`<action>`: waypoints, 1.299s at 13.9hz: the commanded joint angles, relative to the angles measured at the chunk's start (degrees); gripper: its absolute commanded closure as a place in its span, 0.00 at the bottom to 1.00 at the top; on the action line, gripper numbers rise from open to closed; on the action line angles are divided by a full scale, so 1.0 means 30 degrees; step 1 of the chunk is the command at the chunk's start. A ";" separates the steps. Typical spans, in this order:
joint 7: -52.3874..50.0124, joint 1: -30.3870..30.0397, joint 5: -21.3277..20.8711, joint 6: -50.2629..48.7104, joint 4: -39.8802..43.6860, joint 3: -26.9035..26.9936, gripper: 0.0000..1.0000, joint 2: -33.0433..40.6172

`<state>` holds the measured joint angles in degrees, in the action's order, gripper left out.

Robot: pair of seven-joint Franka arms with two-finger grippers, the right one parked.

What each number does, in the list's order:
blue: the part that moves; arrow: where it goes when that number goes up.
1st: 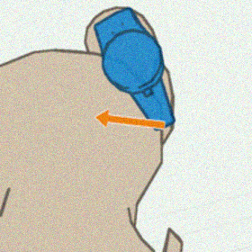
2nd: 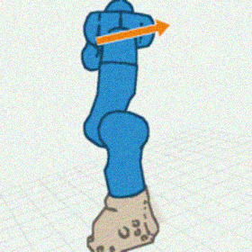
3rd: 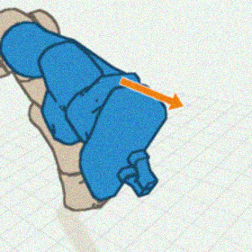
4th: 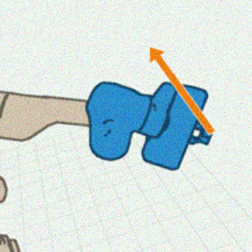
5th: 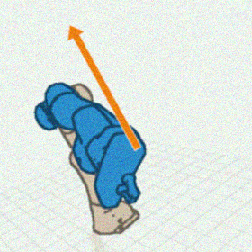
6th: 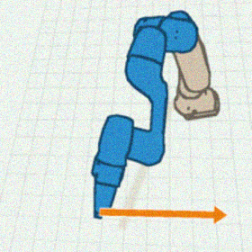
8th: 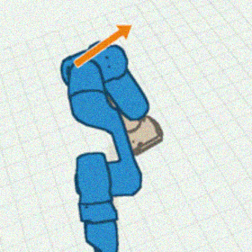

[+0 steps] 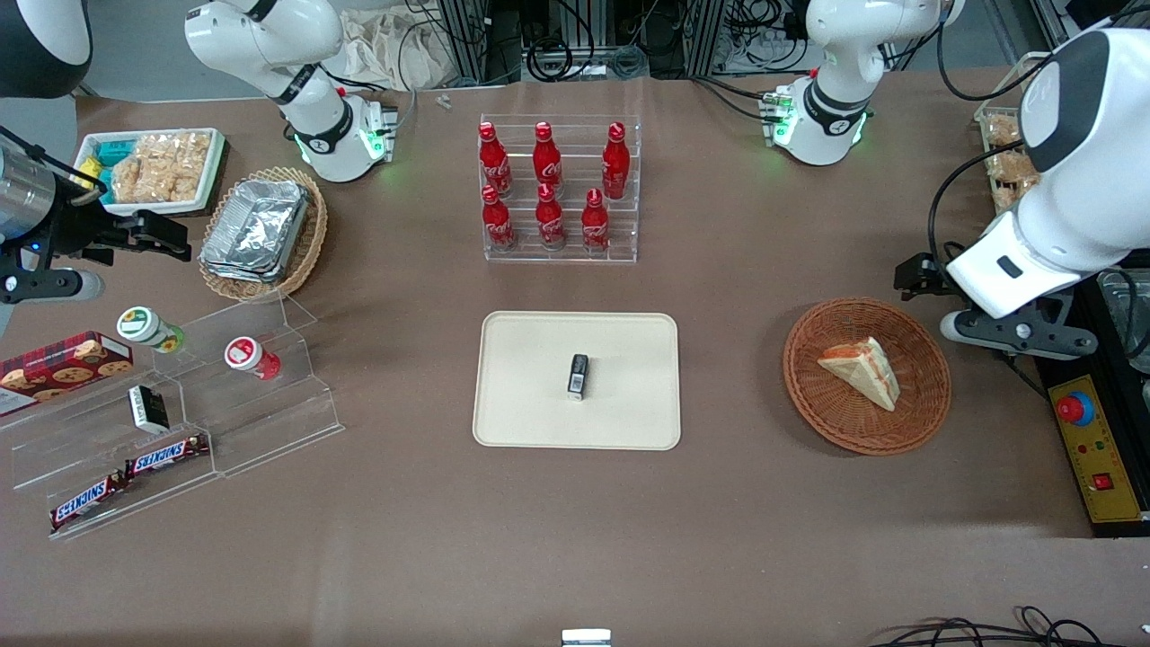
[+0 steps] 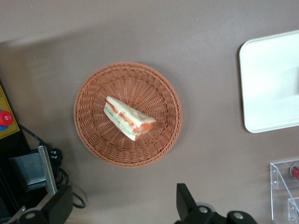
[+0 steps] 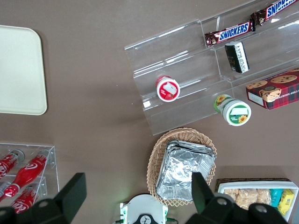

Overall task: Place sandwich from basket to tray
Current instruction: 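Move the left gripper down over the sandwich in the wicker basket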

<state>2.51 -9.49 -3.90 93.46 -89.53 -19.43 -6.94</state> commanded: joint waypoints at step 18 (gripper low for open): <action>-1.6712 -0.1611 -0.0546 0.8272 -0.8090 0.0384 0.00 -0.0999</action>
<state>-44.17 -13.78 -4.65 113.75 -109.22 -18.77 -11.15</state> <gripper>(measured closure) 0.000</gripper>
